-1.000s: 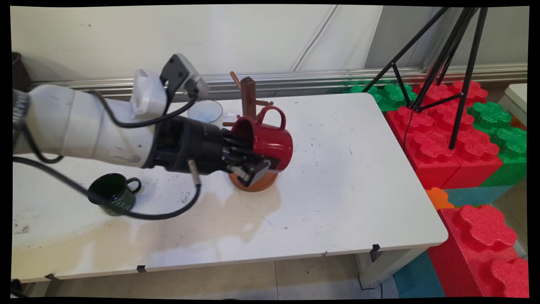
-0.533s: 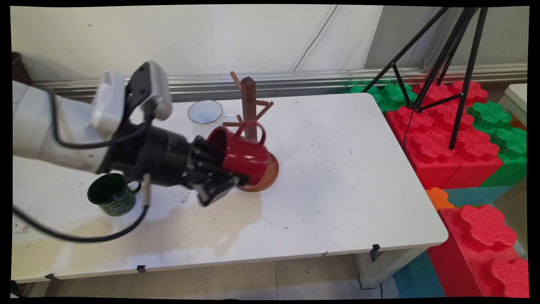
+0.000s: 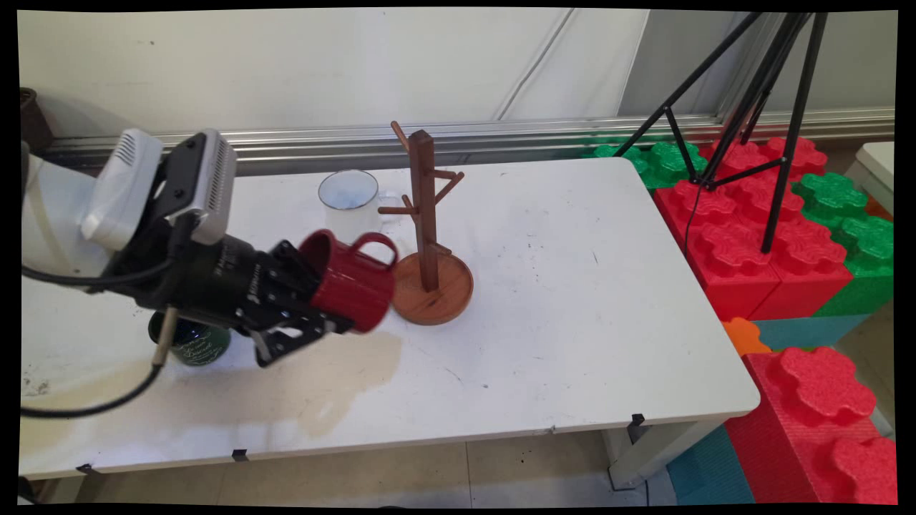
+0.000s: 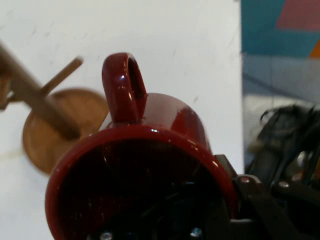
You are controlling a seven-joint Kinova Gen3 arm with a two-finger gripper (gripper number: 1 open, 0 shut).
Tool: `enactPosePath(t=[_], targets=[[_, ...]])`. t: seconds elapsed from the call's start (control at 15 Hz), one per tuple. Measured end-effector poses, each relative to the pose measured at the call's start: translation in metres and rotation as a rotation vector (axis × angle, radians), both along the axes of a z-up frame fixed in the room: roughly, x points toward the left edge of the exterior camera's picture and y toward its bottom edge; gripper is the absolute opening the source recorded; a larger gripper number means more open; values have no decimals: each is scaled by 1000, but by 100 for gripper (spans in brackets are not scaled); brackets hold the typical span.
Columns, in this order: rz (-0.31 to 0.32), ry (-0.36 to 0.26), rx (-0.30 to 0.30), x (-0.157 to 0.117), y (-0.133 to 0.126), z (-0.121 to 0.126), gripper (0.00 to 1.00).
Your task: Place the picked object on the table
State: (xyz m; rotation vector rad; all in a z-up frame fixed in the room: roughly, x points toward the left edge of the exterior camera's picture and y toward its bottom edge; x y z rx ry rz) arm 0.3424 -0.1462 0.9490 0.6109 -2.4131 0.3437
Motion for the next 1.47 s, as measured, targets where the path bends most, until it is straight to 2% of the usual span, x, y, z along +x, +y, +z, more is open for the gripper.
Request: enactPosePath(t=[0.13, 0.47, 0.67, 1.2, 1.47], targets=[[1, -50, 1, 10, -4, 0, 0], [6, -225, 17, 47, -21, -2, 0], [9, -302, 9, 62, -36, -3, 0], [1, -436, -13, 78, -84, -25, 0], [9, -478, 18, 76, -107, -47, 0]])
